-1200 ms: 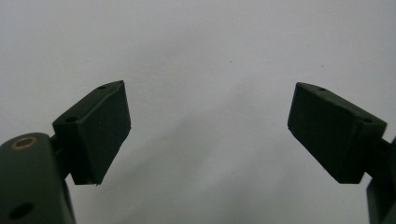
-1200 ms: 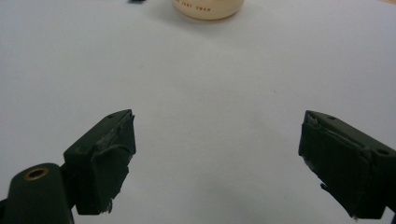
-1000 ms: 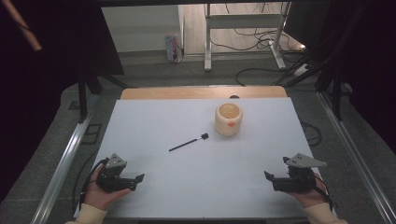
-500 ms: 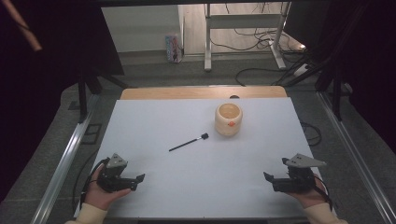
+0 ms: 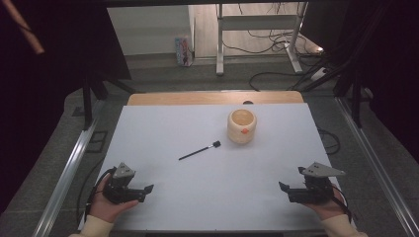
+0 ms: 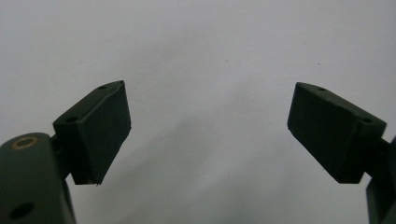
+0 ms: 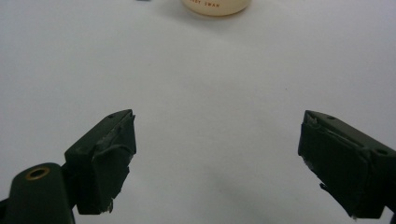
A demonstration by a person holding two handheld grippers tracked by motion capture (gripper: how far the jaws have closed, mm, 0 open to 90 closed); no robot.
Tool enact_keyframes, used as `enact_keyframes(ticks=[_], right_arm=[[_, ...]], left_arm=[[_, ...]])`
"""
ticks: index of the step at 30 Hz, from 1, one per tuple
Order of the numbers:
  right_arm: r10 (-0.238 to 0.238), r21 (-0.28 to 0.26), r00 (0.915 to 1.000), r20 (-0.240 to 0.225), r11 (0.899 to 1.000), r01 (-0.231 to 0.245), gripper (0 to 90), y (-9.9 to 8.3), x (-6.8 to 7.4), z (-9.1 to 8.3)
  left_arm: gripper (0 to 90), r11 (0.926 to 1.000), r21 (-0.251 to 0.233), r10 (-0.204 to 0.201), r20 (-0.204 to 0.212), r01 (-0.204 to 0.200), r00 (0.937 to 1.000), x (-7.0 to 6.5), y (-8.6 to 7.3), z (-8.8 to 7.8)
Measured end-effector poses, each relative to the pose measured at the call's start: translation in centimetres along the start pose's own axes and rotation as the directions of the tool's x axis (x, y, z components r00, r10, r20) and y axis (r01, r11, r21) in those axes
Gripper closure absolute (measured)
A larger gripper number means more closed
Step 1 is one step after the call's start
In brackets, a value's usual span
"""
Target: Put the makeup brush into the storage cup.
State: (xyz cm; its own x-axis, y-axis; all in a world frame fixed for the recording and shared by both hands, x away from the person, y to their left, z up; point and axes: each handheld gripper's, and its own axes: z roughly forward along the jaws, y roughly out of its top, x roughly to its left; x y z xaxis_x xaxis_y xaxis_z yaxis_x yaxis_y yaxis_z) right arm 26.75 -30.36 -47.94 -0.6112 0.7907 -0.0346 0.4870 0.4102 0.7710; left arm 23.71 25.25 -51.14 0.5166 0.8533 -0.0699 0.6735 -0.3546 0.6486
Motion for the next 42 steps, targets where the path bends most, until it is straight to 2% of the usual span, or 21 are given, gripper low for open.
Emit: enact_keyframes(ticks=[10, 14, 21, 31, 42], right_arm=[[0.007, -0.003, 1.0, -0.003, 1.0, -0.007, 11.5, 0.0, -0.2, 0.1], [0.009, -0.01, 0.9999, -0.005, 1.0, -0.01, 11.7, 0.0, -0.2, 0.0], [0.006, -0.014, 0.9998, -0.02, 1.0, -0.006, 12.0, 0.1, -0.2, 0.1], [0.008, -0.012, 0.9998, -0.017, 1.0, -0.008, 12.4, 0.1, -0.2, 0.1], [0.015, 0.001, 0.9998, -0.015, 1.0, -0.015, 12.4, 0.0, -0.3, 0.1]], left_arm=[[14.9, 0.9999, 0.001, 0.011, 0.004, -0.011, 0.9999, -0.2, 0.2, -0.3], [15.6, 0.9997, 0.007, 0.022, 0.008, -0.022, 0.9997, -0.5, 0.9, -0.5], [16.8, 0.9967, 0.042, 0.069, 0.007, -0.069, 0.9976, -1.1, 2.2, -0.3], [18.1, 0.9927, 0.038, 0.114, 0.011, -0.114, 0.9934, -1.3, 4.2, -0.7], [18.5, 0.9896, 0.053, 0.132, 0.033, -0.134, 0.9907, -1.2, 5.4, 0.1]])
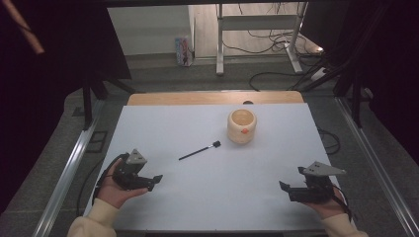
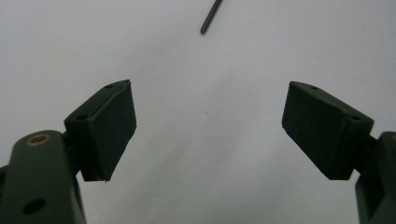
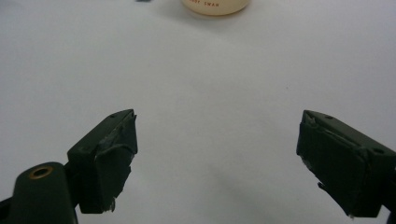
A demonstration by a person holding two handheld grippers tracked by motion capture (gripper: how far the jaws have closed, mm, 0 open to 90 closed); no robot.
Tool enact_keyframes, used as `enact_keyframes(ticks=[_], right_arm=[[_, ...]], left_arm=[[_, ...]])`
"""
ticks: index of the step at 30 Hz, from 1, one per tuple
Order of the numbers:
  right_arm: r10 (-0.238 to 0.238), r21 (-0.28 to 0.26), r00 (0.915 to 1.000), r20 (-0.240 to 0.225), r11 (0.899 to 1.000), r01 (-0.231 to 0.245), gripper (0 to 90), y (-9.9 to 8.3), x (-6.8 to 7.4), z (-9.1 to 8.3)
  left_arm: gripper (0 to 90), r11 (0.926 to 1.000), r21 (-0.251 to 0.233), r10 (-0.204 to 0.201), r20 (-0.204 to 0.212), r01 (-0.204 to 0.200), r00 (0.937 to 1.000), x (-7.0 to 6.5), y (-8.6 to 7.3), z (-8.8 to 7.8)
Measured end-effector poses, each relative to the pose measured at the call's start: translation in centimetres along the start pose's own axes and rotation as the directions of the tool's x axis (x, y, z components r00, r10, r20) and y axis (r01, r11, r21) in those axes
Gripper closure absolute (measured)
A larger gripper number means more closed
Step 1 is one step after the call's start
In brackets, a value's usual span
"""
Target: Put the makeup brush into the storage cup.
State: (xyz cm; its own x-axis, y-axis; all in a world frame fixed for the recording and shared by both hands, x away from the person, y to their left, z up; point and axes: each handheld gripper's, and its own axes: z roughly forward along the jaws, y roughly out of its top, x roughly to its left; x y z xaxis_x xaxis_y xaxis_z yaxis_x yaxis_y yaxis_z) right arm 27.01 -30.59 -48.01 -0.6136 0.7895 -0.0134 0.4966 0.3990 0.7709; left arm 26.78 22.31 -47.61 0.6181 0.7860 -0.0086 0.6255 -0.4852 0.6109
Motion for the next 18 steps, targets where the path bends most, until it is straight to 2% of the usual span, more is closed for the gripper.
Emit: enact_keyframes(ticks=[18], right_arm=[[-0.002, 0.007, 1.0, -0.004, 1.0, 0.002, 12.4, 0.0, 0.1, 0.1]], left_arm=[[18.4, 0.9981, 0.03, 0.053, 0.022, -0.054, 0.9984, -0.4, 2.8, 1.7]])
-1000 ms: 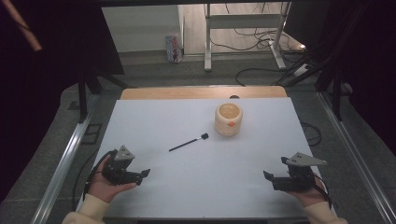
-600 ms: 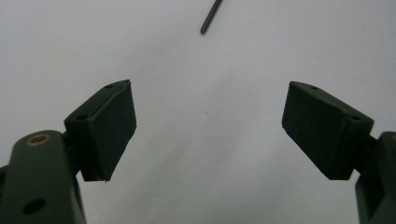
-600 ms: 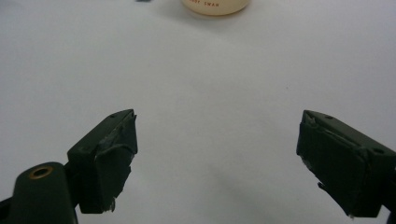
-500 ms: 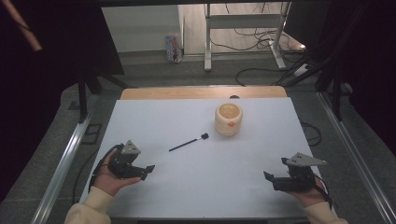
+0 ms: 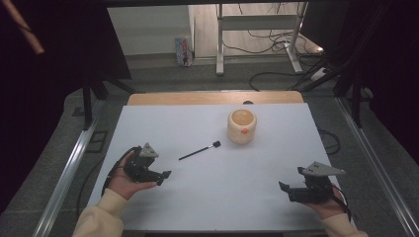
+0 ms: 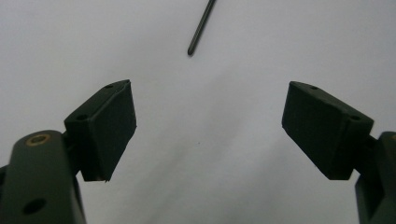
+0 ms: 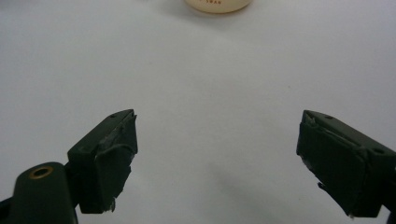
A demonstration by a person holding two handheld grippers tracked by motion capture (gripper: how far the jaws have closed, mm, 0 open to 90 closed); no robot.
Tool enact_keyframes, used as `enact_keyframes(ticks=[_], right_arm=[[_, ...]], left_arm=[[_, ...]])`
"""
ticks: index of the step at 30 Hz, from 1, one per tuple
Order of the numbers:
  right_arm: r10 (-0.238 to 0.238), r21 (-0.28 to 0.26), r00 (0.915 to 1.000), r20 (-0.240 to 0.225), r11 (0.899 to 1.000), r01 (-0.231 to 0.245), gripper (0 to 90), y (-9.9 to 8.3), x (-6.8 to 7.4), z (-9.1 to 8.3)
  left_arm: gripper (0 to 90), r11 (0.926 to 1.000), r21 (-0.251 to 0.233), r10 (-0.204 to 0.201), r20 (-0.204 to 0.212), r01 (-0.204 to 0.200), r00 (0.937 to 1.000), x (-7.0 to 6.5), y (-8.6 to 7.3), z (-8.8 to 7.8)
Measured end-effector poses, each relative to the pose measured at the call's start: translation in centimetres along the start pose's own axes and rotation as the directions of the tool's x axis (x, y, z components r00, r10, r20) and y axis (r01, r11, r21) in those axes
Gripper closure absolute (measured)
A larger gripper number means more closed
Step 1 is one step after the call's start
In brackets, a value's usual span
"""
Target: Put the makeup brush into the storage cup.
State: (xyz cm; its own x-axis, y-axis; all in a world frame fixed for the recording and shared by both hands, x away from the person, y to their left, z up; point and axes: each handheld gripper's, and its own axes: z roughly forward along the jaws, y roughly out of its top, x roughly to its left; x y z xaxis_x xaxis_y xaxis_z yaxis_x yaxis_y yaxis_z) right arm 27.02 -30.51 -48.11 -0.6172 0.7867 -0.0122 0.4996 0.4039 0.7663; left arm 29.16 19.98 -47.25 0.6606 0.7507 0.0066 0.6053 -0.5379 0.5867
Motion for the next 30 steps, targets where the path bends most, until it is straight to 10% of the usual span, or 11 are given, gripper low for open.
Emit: enact_keyframes(ticks=[30], right_arm=[[0.001, 0.005, 1.0, 0.005, 1.0, -0.001, 12.2, 0.0, 0.0, 0.1]], left_arm=[[19.1, 0.9979, 0.036, 0.053, 0.016, -0.053, 0.9985, 0.7, 4.5, 1.3]])
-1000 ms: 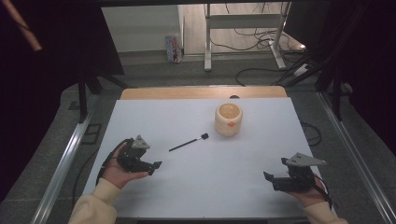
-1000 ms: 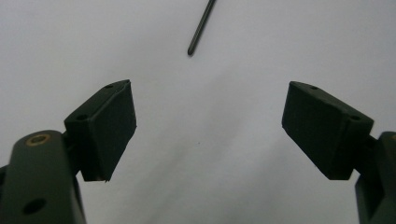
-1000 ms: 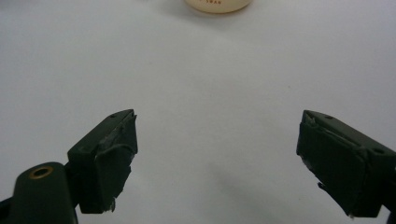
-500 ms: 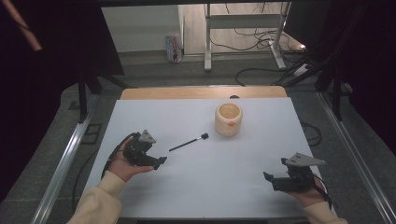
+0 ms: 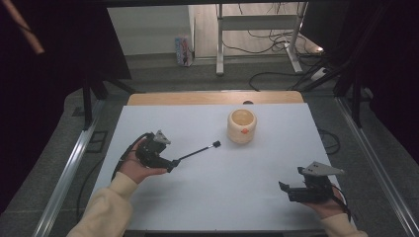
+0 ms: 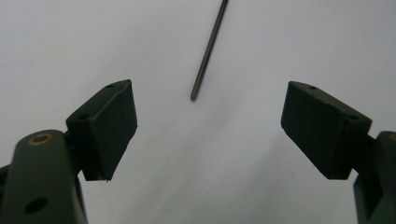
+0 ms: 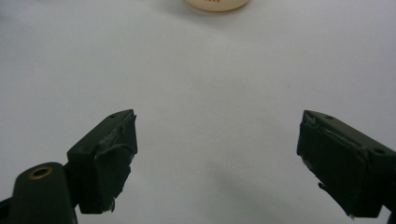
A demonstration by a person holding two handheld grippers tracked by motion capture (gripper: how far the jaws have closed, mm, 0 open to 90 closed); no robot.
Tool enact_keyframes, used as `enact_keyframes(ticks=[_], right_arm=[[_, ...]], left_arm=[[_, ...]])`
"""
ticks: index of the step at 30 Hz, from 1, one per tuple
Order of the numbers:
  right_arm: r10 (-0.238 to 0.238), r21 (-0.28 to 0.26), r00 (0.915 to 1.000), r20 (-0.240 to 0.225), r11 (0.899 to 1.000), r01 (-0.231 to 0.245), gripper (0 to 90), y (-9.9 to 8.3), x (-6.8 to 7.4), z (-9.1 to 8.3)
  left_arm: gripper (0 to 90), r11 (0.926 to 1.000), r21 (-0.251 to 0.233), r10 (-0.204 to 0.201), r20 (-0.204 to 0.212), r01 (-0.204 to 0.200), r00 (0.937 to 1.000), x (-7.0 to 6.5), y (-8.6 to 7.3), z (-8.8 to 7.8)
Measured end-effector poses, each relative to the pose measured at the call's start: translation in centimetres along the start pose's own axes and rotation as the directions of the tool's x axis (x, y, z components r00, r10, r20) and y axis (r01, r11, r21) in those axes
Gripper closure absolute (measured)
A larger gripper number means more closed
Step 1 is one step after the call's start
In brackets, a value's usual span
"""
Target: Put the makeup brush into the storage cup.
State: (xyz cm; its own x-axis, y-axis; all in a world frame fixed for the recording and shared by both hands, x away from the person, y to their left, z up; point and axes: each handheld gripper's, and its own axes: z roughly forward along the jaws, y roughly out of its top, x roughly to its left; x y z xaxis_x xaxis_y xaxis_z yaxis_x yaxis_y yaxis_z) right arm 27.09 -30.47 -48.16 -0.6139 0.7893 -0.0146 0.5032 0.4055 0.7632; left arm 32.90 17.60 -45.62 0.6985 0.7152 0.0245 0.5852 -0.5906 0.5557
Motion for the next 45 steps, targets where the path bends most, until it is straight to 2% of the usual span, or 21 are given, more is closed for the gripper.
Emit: enact_keyframes(ticks=[12, 29, 45], right_arm=[[-0.005, -0.008, 1.0, 0.001, 1.0, 0.005, 12.0, 0.0, 0.1, -0.1], [-0.009, 0.002, 0.9999, -0.014, 1.0, 0.009, 10.1, 0.1, 0.2, 0.1], [-0.008, 0.004, 0.9999, -0.014, 1.0, 0.008, 10.1, 0.1, 0.2, 0.2]], left_arm=[[19.1, 0.9999, 0.007, 0.011, -0.008, -0.011, 0.9999, 0.4, 1.7, 0.6], [19.0, 0.9993, 0.025, 0.03, 0.008, -0.03, 0.9995, 0.6, 3.9, 2.2], [20.2, 0.999, 0.044, 0.011, 0.046, -0.013, 0.9989, 1.7, 4.4, 4.1]])
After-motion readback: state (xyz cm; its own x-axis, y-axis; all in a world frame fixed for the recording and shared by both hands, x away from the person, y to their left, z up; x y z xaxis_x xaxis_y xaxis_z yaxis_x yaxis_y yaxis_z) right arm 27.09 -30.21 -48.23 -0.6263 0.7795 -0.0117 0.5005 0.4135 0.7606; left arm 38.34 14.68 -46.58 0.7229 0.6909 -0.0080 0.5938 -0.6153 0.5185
